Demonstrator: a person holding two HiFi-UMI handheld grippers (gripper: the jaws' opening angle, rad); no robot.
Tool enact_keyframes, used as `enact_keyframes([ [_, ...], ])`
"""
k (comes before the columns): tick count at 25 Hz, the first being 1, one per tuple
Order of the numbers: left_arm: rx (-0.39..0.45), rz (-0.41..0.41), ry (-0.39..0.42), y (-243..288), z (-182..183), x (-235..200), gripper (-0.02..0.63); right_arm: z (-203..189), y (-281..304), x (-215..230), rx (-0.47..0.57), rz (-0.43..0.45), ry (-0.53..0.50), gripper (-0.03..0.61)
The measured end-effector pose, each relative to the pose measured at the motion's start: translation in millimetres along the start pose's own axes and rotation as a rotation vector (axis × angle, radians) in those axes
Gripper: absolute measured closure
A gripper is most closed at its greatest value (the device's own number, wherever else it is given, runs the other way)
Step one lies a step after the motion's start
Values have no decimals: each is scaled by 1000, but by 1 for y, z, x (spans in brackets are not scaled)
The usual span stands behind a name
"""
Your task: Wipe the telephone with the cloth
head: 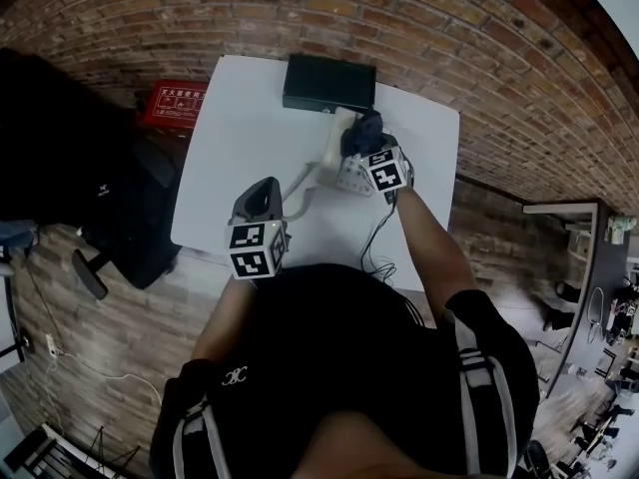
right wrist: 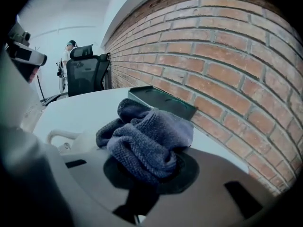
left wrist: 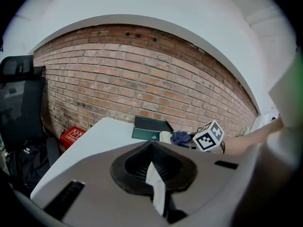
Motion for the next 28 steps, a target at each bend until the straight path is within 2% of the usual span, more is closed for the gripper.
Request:
enact_keyframes([
  [11,-5,-13,6,5,2,-1,621,9,1,26,-42,-71,-12,528],
  [21,-10,-40,18,6,0,3,621,-20,-22,49,-44,-170,93,528],
  [28,-15,-50,25,5,-2,10,621,-26,-27,29,-27,-125,151,529],
])
Point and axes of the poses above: the fingertips, and each gripper's own axes: y forward along the fingers, x to its right, z out of its top, the point moved 7 cm from there along -y, backward along the fingers, and after that the axes turned 9 degrees about x, right-handed, at the moved point
